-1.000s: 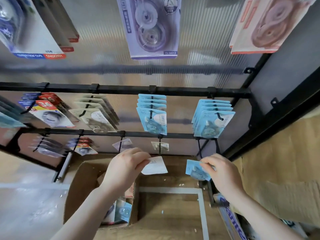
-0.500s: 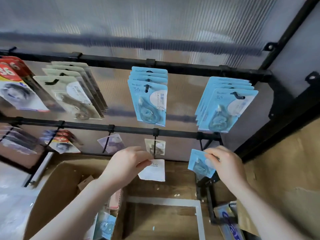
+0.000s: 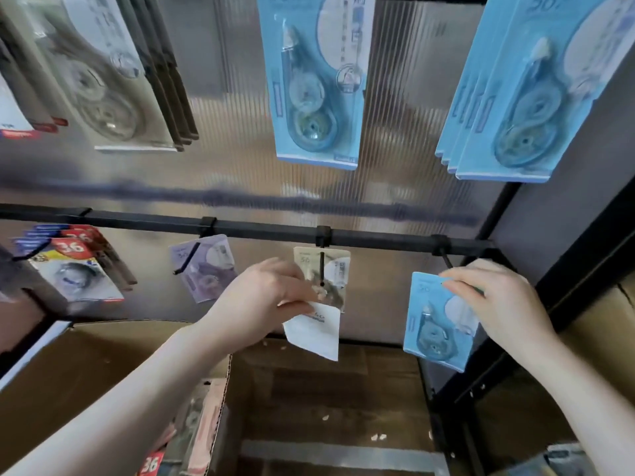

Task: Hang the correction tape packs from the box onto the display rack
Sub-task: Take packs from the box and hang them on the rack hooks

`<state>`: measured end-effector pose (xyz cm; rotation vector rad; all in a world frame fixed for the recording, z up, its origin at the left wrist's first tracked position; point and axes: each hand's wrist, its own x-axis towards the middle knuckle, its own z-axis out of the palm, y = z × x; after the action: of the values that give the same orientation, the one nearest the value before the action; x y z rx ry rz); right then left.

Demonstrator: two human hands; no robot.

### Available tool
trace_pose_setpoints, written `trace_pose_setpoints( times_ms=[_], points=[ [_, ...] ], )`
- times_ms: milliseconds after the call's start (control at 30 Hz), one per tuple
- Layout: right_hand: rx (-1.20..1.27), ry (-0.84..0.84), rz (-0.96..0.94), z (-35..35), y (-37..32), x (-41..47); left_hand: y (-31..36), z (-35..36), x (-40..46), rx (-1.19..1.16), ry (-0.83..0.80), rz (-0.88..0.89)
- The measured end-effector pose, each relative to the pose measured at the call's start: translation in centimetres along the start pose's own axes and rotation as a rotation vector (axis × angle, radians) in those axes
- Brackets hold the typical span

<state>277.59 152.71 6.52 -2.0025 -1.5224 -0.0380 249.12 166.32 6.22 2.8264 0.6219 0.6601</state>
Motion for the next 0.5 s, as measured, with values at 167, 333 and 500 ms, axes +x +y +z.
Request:
trace_pose_setpoints(
  times_ms=[167, 333, 500],
  points=[
    [-0.010, 0.019, 0.006, -1.0, 0.9, -0.6, -0.2, -0.2, -0.3, 0.004, 0.039, 0.011],
    [0.032, -0.006, 0.055, -1.7, 1.2, -1.3, 0.3, -0.9, 0.3, 0.028, -0.038, 0.050],
    [0.051, -0.099, 0.101, -2.3, 1.8, -1.6, 0.3, -1.3, 0.3, 0.004, -0.140, 0.045]
  ],
)
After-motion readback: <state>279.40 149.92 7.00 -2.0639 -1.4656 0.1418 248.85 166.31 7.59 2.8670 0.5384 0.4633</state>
